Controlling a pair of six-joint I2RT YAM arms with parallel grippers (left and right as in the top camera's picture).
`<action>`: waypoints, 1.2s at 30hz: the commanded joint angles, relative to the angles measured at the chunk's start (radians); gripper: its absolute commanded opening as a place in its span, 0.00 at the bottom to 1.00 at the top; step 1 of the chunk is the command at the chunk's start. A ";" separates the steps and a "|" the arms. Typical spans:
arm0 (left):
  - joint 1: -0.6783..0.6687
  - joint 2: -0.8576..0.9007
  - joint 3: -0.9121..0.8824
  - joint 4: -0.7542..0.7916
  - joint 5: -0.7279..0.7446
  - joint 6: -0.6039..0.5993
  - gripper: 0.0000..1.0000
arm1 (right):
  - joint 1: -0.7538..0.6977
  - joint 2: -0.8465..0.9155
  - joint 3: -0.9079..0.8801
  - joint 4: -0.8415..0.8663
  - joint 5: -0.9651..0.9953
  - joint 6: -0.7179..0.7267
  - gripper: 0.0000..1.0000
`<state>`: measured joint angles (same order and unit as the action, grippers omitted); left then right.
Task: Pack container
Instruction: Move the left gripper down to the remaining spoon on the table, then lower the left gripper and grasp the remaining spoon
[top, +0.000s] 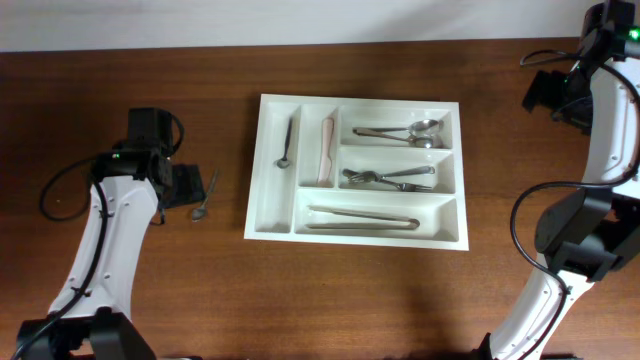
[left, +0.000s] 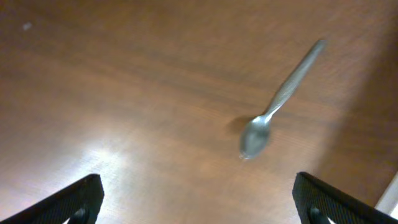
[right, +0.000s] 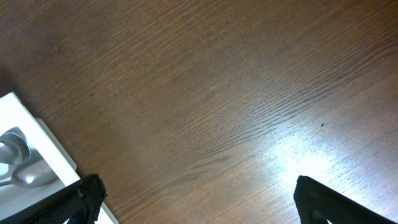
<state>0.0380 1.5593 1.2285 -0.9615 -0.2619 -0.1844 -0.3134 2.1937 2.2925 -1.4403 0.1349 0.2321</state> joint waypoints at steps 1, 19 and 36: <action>0.000 -0.034 -0.070 0.090 0.177 -0.014 0.99 | 0.005 0.005 -0.004 0.000 0.016 0.000 0.99; 0.000 -0.034 -0.397 0.440 0.397 -0.423 0.99 | 0.005 0.005 -0.004 0.000 0.016 0.000 0.99; 0.002 -0.029 -0.512 0.650 0.344 -0.455 0.93 | 0.005 0.005 -0.004 0.000 0.016 0.000 0.99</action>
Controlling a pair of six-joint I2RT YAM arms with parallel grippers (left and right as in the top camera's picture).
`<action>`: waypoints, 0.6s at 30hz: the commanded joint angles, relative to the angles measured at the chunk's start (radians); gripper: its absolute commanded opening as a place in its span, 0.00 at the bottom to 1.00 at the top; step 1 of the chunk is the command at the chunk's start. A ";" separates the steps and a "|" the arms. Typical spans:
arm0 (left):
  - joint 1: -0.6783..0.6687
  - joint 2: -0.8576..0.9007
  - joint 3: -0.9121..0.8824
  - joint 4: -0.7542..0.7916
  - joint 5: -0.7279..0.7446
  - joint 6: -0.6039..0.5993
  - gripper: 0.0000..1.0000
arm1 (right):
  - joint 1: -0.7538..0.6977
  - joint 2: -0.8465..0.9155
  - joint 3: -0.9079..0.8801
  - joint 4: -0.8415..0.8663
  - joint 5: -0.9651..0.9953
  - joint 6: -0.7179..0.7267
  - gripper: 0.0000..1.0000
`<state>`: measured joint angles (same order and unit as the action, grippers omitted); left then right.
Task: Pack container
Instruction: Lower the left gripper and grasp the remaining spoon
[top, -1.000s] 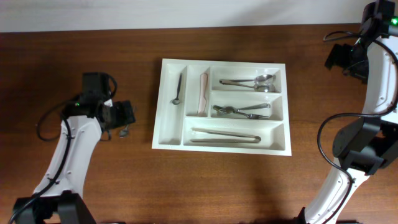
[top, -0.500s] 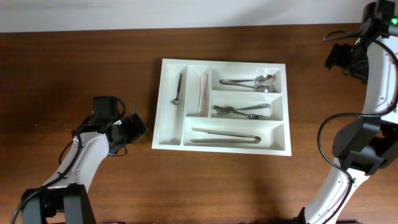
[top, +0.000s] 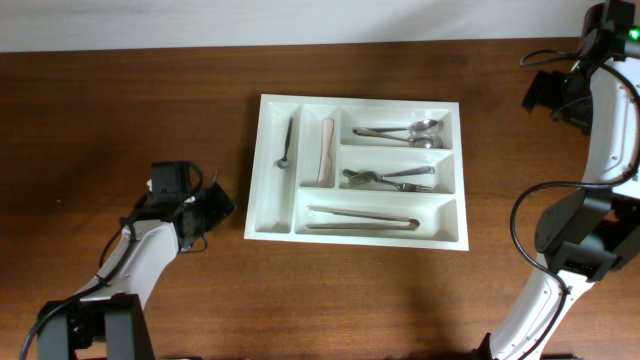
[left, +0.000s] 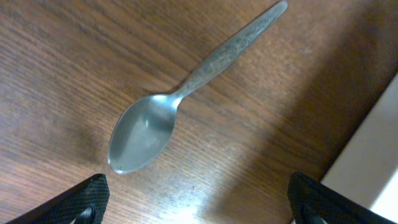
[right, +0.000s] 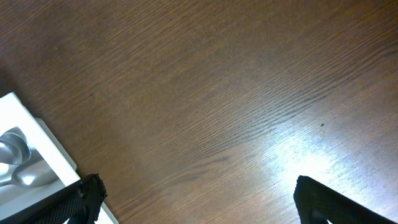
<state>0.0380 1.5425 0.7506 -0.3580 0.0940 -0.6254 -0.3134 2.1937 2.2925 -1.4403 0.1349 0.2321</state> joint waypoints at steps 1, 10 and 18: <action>0.002 -0.011 -0.047 0.073 -0.012 -0.015 0.93 | 0.005 0.005 -0.004 0.000 0.016 0.000 0.99; 0.002 -0.010 -0.069 0.133 -0.135 -0.015 0.82 | 0.005 0.005 -0.004 0.000 0.016 0.000 0.99; 0.002 -0.010 -0.069 0.184 -0.162 -0.015 0.52 | 0.005 0.005 -0.004 0.000 0.016 0.000 0.99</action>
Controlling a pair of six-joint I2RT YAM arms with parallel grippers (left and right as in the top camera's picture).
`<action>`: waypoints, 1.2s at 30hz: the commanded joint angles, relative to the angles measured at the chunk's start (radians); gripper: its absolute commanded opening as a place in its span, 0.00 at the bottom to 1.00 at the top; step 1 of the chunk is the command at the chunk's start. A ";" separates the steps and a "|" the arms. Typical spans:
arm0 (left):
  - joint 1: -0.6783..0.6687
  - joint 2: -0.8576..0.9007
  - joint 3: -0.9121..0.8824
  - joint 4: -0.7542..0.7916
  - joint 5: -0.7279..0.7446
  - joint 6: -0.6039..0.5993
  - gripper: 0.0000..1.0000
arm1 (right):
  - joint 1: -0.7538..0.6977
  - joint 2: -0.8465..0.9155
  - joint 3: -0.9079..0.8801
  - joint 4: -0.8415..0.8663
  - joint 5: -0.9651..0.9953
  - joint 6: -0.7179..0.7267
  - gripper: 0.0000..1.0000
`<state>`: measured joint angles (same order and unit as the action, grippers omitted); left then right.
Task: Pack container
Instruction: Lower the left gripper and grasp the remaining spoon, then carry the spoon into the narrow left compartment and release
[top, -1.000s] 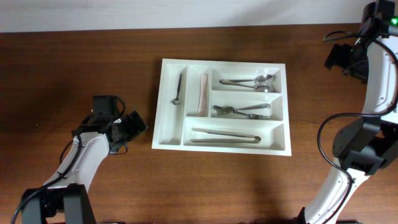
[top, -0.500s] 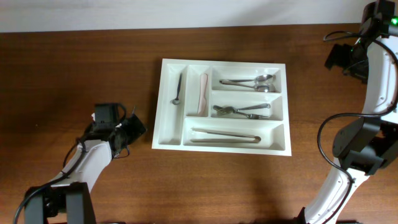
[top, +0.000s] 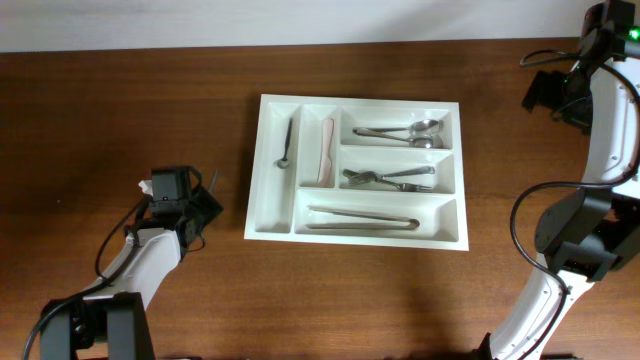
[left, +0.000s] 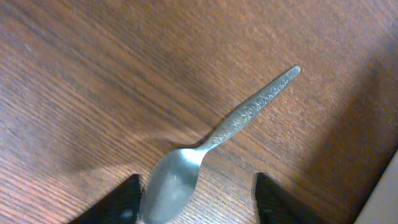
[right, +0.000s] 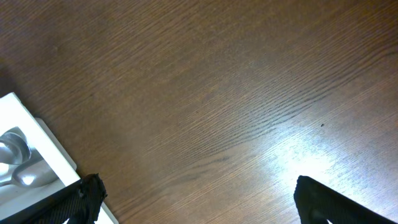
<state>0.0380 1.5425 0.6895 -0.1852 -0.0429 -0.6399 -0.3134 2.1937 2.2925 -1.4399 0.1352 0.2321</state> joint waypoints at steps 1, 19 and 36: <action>0.002 -0.010 -0.008 0.011 -0.026 -0.001 0.48 | 0.005 0.005 -0.004 0.000 0.016 0.000 0.99; 0.002 0.118 -0.035 0.079 0.074 -0.064 0.49 | 0.005 0.005 -0.004 0.000 0.016 0.000 0.99; 0.002 0.118 -0.034 0.127 0.078 -0.064 0.02 | 0.005 0.005 -0.004 0.000 0.016 0.000 0.99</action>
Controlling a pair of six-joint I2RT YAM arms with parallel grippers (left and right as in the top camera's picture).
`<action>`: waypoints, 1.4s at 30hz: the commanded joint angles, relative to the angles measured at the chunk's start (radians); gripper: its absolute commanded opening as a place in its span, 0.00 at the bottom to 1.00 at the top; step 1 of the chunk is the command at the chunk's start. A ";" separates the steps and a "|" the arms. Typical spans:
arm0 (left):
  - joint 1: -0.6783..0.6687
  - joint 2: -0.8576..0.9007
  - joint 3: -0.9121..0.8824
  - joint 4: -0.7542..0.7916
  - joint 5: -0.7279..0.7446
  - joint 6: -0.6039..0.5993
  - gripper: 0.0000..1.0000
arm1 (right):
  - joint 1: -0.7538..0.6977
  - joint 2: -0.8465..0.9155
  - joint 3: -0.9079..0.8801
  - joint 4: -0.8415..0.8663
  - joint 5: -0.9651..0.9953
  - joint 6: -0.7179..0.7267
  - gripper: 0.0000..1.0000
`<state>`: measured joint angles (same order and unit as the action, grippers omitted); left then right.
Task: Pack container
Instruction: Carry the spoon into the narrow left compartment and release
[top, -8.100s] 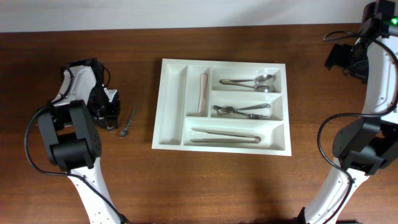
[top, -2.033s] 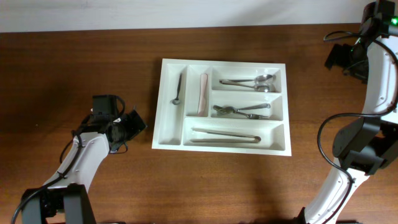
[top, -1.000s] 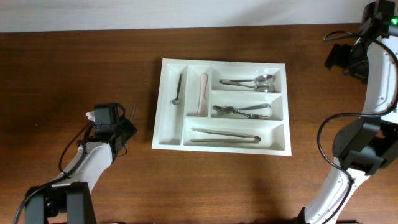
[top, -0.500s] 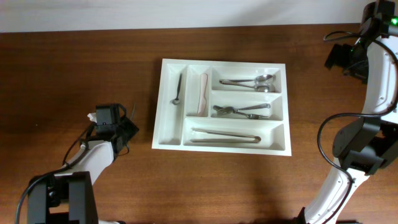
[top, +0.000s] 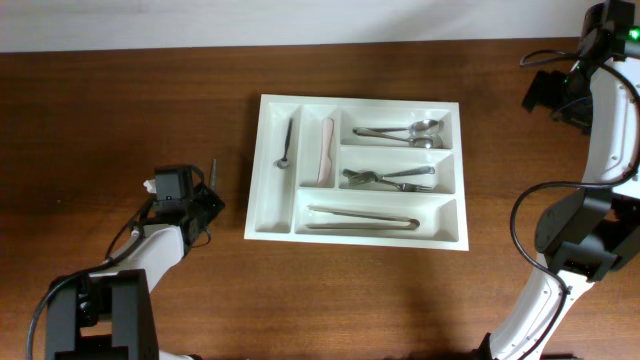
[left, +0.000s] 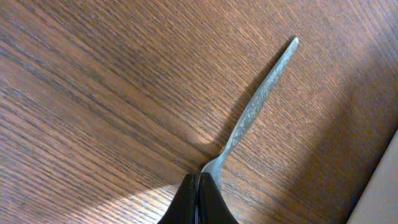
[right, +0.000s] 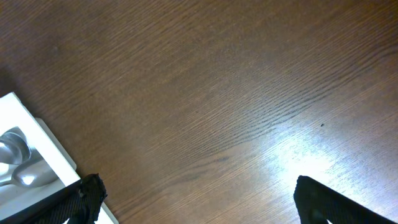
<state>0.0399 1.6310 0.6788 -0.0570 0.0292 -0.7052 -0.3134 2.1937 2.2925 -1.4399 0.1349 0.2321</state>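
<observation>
A small patterned metal spoon (left: 258, 99) lies on the wooden table left of the white cutlery tray (top: 253, 170). My left gripper (left: 198, 196) is shut on its bowl end, which the fingers mostly hide; the handle points away up and to the right. In the overhead view the left gripper (top: 203, 205) sits beside the tray's left wall, with the spoon's handle (top: 212, 172) sticking out above it. My right gripper (right: 198, 199) stands open over bare wood past the tray's far right corner (right: 34, 140), holding nothing.
The tray holds a small spoon (top: 288, 142), a pale knife (top: 326, 150), spoons (top: 400, 132), forks (top: 388, 178) and tongs (top: 362, 218) in separate slots. The right arm (top: 590, 120) stands along the right edge.
My left gripper was open with the spoon's bowl between its fingers; now the fingers are shut on the bowl. The handle points more steeply upward. The right arm has not moved.
My left gripper was open well above the spoon lying left of the tray. It then stood lower and closer, the spoon large between the open fingers, then narrowed around the bowl. Now it is shut on the bowl. The right gripper has stayed open and still throughout.
</observation>
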 joint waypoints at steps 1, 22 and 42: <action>0.000 0.029 -0.023 0.012 0.011 0.002 0.02 | 0.005 0.005 -0.004 0.000 0.016 0.000 0.99; 0.024 -0.057 0.282 -0.101 0.053 0.304 0.02 | 0.005 0.005 -0.004 0.000 0.016 0.000 0.99; -0.238 -0.071 0.374 -0.214 -0.016 0.143 0.02 | 0.005 0.005 -0.004 0.000 0.016 0.000 0.99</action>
<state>-0.1642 1.5764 1.0363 -0.2443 0.1764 -0.4324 -0.3134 2.1937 2.2925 -1.4403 0.1352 0.2317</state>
